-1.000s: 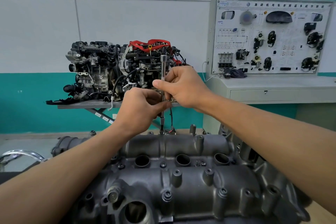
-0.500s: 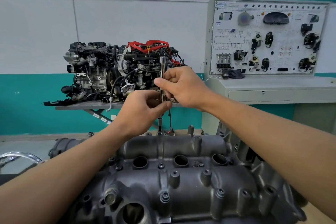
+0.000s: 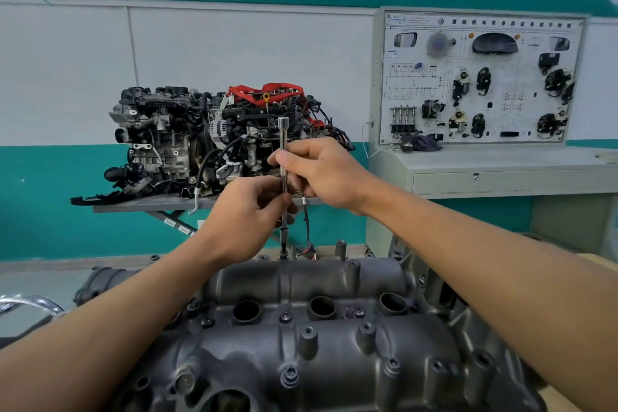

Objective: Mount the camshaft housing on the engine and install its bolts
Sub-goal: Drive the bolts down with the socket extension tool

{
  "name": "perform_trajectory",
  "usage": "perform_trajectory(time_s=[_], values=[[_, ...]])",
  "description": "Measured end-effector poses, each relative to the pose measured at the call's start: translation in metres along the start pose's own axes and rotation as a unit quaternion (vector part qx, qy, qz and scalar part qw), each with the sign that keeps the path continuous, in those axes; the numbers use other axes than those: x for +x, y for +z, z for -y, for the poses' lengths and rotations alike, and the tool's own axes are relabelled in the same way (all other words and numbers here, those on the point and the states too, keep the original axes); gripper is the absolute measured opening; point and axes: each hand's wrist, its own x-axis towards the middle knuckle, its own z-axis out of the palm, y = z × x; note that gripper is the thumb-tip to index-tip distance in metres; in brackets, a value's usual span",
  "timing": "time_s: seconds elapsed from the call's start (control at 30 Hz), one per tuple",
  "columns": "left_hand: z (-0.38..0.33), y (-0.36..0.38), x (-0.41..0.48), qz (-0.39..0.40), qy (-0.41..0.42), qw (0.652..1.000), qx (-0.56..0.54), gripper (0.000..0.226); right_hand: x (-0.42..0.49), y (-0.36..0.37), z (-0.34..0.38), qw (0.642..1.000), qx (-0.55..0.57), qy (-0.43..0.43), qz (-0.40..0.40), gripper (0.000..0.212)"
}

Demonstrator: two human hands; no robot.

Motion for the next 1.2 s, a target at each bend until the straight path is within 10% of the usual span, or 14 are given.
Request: perform_trajectory(time_s=[1.2], values=[[-0.0051, 0.0003, -0.0017, -0.078, -0.042, 0.996, -0.001, 0.019, -0.0005, 0.0035, 0.0025, 0.991, -0.076, -0.045, -0.097, 0.034]])
